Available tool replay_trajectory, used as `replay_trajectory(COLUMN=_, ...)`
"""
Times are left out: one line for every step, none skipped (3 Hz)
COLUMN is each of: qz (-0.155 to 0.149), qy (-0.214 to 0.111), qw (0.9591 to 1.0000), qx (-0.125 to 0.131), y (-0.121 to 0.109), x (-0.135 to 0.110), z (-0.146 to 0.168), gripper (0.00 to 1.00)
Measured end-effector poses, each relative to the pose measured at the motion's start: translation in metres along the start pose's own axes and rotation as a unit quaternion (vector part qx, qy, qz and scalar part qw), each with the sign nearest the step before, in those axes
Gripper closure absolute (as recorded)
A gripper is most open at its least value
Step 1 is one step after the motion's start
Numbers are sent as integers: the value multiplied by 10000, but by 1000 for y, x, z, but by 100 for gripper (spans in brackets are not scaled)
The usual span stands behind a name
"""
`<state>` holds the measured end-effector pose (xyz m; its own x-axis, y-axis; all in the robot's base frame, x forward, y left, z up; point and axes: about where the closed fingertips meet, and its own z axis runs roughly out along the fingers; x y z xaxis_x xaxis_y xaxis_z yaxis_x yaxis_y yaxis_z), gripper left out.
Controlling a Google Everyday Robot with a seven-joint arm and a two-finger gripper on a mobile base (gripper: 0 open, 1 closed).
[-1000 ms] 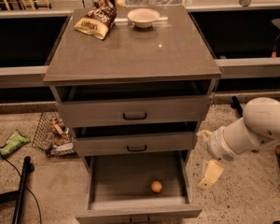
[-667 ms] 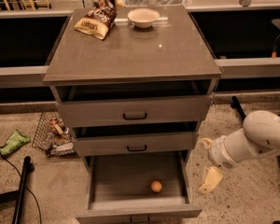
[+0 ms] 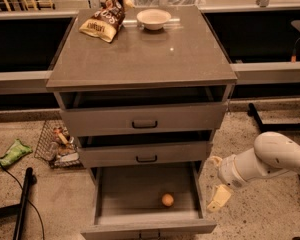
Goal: Pick orange from bottom drawer and place on counter
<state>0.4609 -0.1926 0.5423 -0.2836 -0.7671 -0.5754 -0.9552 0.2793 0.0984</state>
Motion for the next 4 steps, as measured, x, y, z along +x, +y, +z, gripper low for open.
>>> replay_trajectory(qz=-182, qy=109, qw=9997, qx=88, y=-16, x=11, z=31, gripper=0)
replay_trajectory(qz=-348, qy=-200, qw=9991, qx=94, y=-38, x=29, z=71, gripper=0)
replay_trajectory(qz=-457, qy=-671, qw=9966, qx=133, y=-63, x=55, z=112, gripper=0)
replay_trajectory(qz=-451, qy=-1032, qw=9936, qx=108, y=-78, x=78, z=147, gripper=0)
